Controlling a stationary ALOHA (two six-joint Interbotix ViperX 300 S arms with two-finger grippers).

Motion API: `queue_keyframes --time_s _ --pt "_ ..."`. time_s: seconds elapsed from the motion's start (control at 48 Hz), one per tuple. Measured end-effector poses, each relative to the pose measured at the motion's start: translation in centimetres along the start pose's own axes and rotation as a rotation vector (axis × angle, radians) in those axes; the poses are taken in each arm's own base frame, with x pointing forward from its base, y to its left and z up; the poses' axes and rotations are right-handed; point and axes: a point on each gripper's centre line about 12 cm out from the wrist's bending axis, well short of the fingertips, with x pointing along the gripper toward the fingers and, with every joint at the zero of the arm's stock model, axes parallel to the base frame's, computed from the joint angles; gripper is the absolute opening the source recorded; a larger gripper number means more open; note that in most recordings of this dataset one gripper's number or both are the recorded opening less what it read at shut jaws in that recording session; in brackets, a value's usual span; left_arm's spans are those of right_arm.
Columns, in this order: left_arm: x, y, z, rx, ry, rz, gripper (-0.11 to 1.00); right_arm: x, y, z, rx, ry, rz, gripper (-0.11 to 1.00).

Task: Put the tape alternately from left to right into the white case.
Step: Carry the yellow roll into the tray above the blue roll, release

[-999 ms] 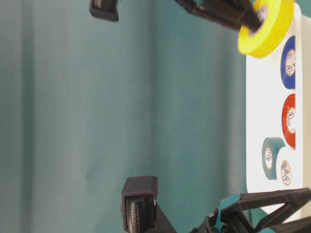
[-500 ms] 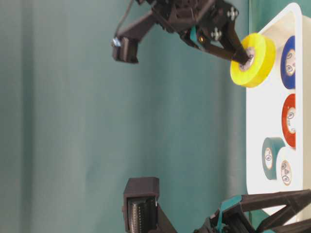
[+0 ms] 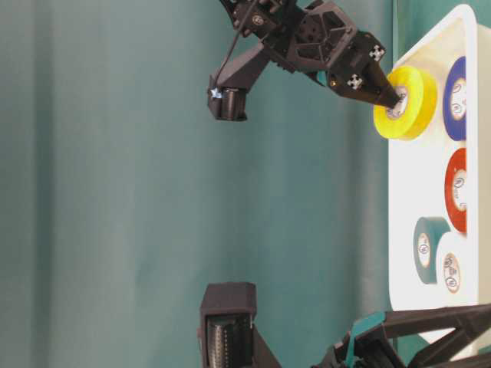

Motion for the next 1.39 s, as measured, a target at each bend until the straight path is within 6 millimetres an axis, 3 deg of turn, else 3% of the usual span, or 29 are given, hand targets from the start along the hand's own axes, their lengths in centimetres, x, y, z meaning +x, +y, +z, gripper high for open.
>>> queue_keyframes --time_s 0.978,1.02,1.187,1.395 --pt "-0.01 0.0 0.08 -0.002 -0.003 0.0 0.66 0.85 -0.42 -0.23 0.016 -0.003 0.021 0.27" --pt "-0.01 0.0 0.08 -0.002 -0.003 0.0 0.65 0.85 -0.49 -0.24 0.017 -0.002 0.019 0.32" --pt "0.0 0.0 0.0 -0.003 0.0 0.0 0.66 0.85 -0.61 -0.33 0.017 0.006 0.009 0.81" --pt "0.03 0.0 0.03 -0.003 0.0 0.0 0.65 0.85 -0.57 -0.34 0.016 0.006 0.009 0.78"
